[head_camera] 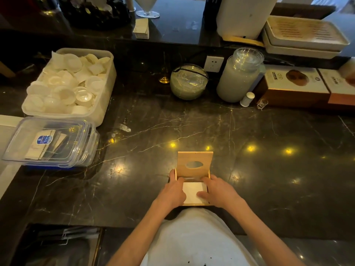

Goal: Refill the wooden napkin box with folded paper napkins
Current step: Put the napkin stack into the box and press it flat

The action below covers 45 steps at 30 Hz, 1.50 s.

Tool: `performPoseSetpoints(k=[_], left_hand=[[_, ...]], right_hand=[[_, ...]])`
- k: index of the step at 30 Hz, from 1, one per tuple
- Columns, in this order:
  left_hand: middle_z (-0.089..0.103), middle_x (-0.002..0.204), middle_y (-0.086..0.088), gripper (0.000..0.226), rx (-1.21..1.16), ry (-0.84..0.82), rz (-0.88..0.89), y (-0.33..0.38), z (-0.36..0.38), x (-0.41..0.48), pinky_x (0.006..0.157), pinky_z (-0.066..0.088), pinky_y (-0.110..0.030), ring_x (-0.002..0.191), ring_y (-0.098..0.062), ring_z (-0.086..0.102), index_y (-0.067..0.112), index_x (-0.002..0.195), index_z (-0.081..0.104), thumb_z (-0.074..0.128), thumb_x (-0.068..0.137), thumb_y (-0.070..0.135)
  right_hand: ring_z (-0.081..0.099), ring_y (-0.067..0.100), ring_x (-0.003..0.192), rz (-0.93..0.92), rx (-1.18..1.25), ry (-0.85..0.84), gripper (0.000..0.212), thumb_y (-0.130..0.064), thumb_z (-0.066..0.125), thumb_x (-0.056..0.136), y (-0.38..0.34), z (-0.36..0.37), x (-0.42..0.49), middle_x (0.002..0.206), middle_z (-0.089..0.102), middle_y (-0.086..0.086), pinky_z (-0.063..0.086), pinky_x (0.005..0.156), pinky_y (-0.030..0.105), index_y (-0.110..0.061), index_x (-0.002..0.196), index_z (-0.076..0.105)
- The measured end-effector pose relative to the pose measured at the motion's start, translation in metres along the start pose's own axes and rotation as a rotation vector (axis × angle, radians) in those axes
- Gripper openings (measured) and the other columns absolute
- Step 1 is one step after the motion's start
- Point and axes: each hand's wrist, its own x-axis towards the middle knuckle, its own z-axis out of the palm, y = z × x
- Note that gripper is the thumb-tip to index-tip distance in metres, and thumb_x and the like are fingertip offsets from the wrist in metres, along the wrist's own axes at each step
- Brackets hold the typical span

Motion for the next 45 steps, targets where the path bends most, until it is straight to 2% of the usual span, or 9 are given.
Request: performPoseSetpoints(k=[3, 14, 19, 25, 30, 35, 40, 43, 45], left_hand=[[0.000, 0.161, -0.004, 0.038, 0.008, -0.019, -0.016, 0.001, -0.001, 0.003, 0.067, 0.042, -0.031, 0.082, -0.020, 0.050, 0.013, 0.128, 0.047, 0.044, 0.090, 0.006], [0.028, 0.146, -0.009, 0.043, 0.009, 0.021, -0.084, 0.005, -0.002, 0.010, 0.083, 0.048, -0.035, 0.102, -0.031, 0.055, 0.005, 0.130, 0.052, 0.049, 0.087, 0.009], [0.032, 0.145, -0.011, 0.047, 0.035, -0.004, -0.080, 0.005, -0.006, 0.013, 0.087, 0.049, -0.039, 0.109, -0.034, 0.055, 0.006, 0.133, 0.051, 0.049, 0.086, 0.011], [0.027, 0.148, -0.010, 0.048, 0.110, -0.116, -0.063, 0.002, -0.015, 0.015, 0.084, 0.051, -0.039, 0.096, -0.029, 0.056, 0.012, 0.130, 0.052, 0.051, 0.083, 0.016], [0.022, 0.156, -0.005, 0.063, 0.227, -0.230, -0.024, -0.003, -0.023, 0.022, 0.099, 0.044, -0.043, 0.124, -0.032, 0.050, 0.025, 0.139, 0.046, 0.064, 0.081, 0.042], [0.034, 0.149, -0.004, 0.060, 0.256, -0.170, 0.049, -0.007, -0.019, 0.022, 0.102, 0.044, -0.045, 0.127, -0.028, 0.048, 0.027, 0.138, 0.047, 0.068, 0.083, 0.039], [0.028, 0.155, 0.004, 0.051, 0.044, -0.181, 0.109, -0.010, -0.029, 0.010, 0.107, 0.039, -0.044, 0.135, -0.024, 0.041, 0.037, 0.144, 0.041, 0.055, 0.095, 0.036], [0.045, 0.143, 0.008, 0.033, -0.251, -0.057, 0.193, -0.019, -0.031, -0.005, 0.102, 0.048, -0.042, 0.124, -0.018, 0.051, 0.038, 0.130, 0.057, 0.050, 0.099, 0.032], [0.057, 0.125, 0.007, 0.020, -0.560, 0.054, 0.172, -0.026, -0.027, -0.015, 0.097, 0.052, -0.045, 0.115, -0.019, 0.057, 0.037, 0.115, 0.059, 0.048, 0.099, 0.032]], right_hand=[[0.054, 0.025, 0.123, 0.018, -0.067, -0.028, 0.066, -0.063, 0.047, 0.089, -0.004, -0.002, 0.003, 0.140, 0.053, 0.002, 0.049, 0.094, 0.041, -0.029, 0.145, 0.036], [0.067, 0.018, 0.093, 0.081, -0.133, -0.028, 0.069, -0.079, 0.039, 0.081, -0.008, 0.004, 0.015, 0.110, 0.069, -0.002, 0.056, 0.083, 0.036, -0.027, 0.122, 0.058], [0.065, 0.020, 0.100, 0.092, -0.159, -0.064, 0.075, -0.082, 0.036, 0.079, -0.008, 0.003, 0.021, 0.113, 0.068, -0.001, 0.054, 0.086, 0.040, -0.026, 0.123, 0.057], [0.064, 0.021, 0.105, 0.067, -0.155, -0.079, 0.078, -0.084, 0.039, 0.075, -0.006, 0.002, 0.023, 0.120, 0.067, -0.001, 0.053, 0.087, 0.040, -0.028, 0.128, 0.054], [0.062, 0.020, 0.108, 0.027, -0.109, -0.117, 0.074, -0.078, 0.047, 0.078, -0.003, -0.002, 0.021, 0.124, 0.064, -0.002, 0.052, 0.086, 0.036, -0.028, 0.132, 0.051], [0.060, 0.021, 0.114, -0.001, -0.104, -0.080, 0.070, -0.070, 0.055, 0.081, -0.002, -0.001, 0.019, 0.131, 0.061, -0.001, 0.051, 0.087, 0.035, -0.029, 0.138, 0.045], [0.053, 0.023, 0.122, -0.062, 0.007, -0.071, 0.063, -0.063, 0.051, 0.088, 0.004, -0.004, 0.008, 0.143, 0.049, 0.000, 0.051, 0.095, 0.040, -0.039, 0.144, 0.036], [0.058, 0.013, 0.109, -0.101, 0.282, 0.131, 0.036, -0.054, 0.051, 0.092, 0.006, -0.008, -0.008, 0.123, 0.059, -0.007, 0.054, 0.090, 0.038, -0.036, 0.123, 0.056], [0.061, 0.011, 0.104, -0.057, 0.614, 0.263, 0.031, -0.053, 0.049, 0.093, 0.005, -0.010, -0.018, 0.110, 0.062, -0.010, 0.055, 0.084, 0.034, -0.029, 0.112, 0.055]])
